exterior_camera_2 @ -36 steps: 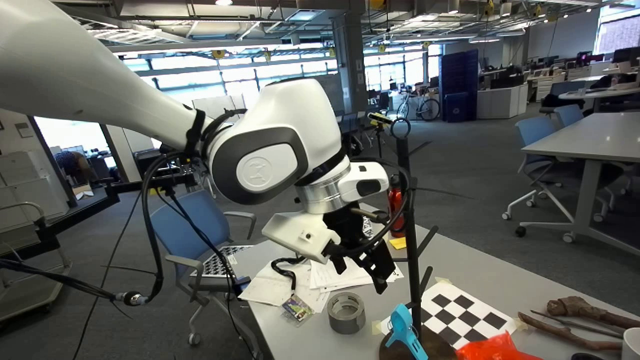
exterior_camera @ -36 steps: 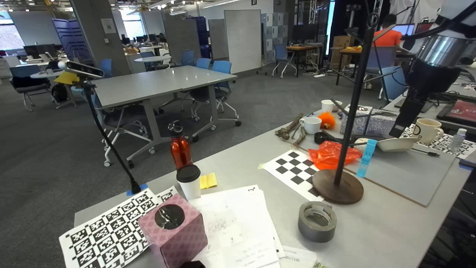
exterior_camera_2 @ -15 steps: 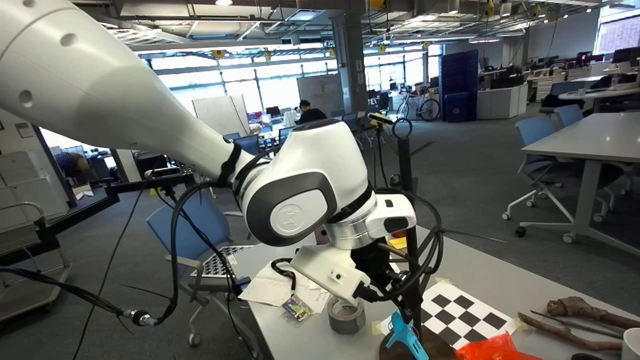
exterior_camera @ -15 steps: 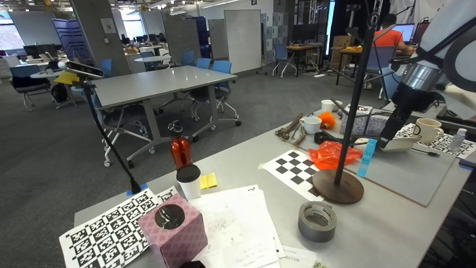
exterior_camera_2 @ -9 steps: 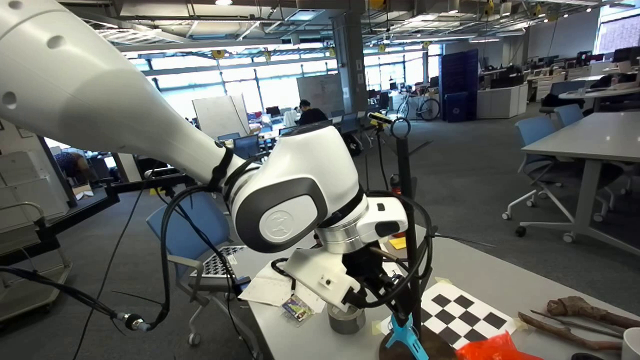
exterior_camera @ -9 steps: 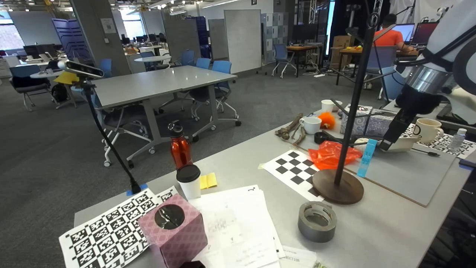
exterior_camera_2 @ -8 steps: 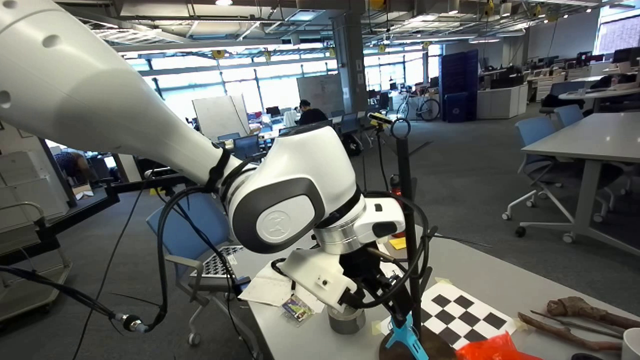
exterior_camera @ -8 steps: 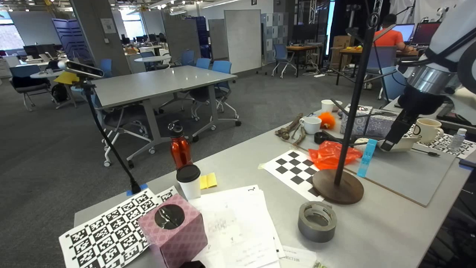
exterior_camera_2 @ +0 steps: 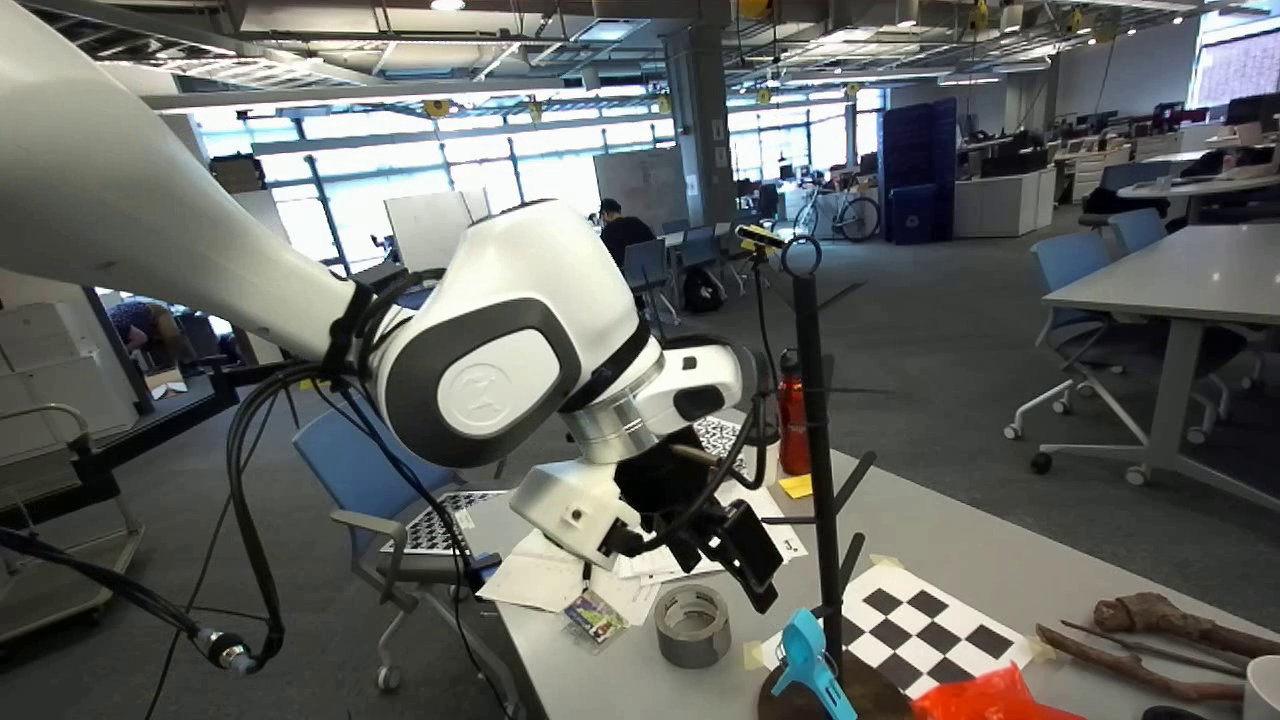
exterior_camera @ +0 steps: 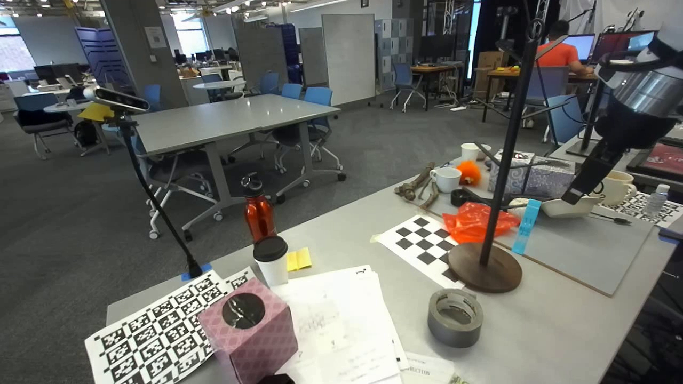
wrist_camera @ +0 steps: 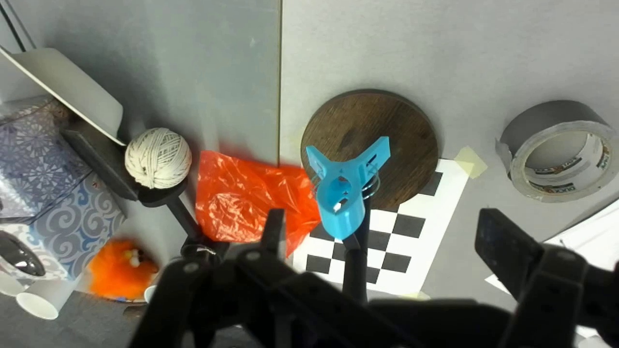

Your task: Take the blue peg from the hanger and place it on the table

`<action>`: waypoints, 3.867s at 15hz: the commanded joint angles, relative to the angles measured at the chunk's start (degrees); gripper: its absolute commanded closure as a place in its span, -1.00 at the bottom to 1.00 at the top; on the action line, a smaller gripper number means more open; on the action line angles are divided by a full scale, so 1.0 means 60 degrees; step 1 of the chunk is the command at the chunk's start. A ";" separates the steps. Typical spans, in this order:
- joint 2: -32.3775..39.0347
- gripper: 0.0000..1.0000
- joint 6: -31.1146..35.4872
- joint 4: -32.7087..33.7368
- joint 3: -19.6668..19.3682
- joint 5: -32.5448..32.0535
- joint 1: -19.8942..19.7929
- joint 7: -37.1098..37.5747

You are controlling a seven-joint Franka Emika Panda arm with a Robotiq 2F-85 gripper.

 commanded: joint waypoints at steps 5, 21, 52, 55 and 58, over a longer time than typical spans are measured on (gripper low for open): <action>-0.0735 -1.00 0.0456 -0.0947 0.0378 -0.1308 -0.0302 0.1806; 0.2006 -1.00 0.3630 -0.0157 0.0011 -0.3947 -0.1244 0.4407; 0.3492 0.61 0.4036 0.1288 0.0326 -0.3793 -0.1371 0.4162; 0.3419 0.61 0.4048 0.1155 0.0235 -0.3845 -0.1325 0.4220; 0.3314 0.61 0.4102 0.0989 0.0090 -0.3921 -0.1235 0.4317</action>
